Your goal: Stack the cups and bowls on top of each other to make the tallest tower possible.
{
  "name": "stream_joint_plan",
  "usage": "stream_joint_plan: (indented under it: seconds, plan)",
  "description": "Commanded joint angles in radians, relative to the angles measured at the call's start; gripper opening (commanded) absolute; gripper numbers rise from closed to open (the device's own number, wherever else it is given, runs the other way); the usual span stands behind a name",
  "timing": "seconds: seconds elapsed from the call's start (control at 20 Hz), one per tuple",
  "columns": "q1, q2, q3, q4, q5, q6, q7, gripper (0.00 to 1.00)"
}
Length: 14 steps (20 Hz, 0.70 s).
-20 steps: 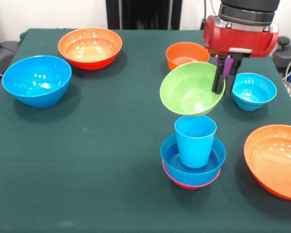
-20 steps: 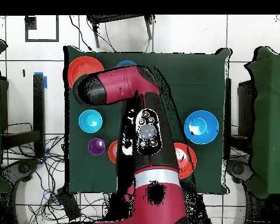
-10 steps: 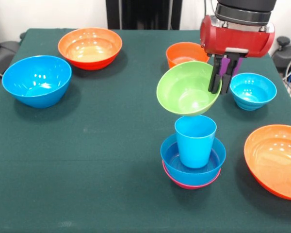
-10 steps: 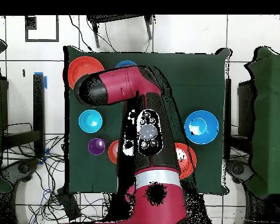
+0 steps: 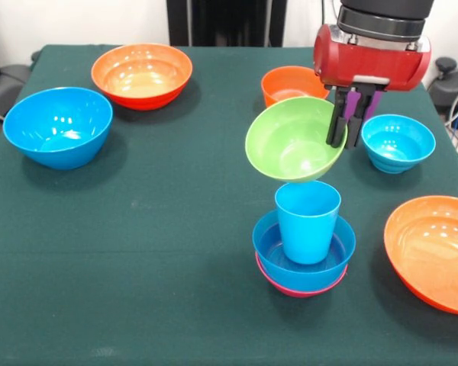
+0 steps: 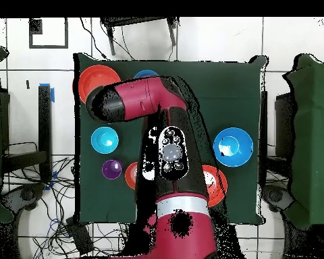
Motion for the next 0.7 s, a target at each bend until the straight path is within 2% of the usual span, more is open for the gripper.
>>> stream_joint_plan:
  seconds: [0.05, 0.7]
  plan:
    - [0.009, 0.054, 0.018, -0.015, 0.006, -0.048, 0.101, 0.0]
    - [0.008, 0.058, 0.022, -0.025, 0.011, -0.04, 0.094, 0.0]
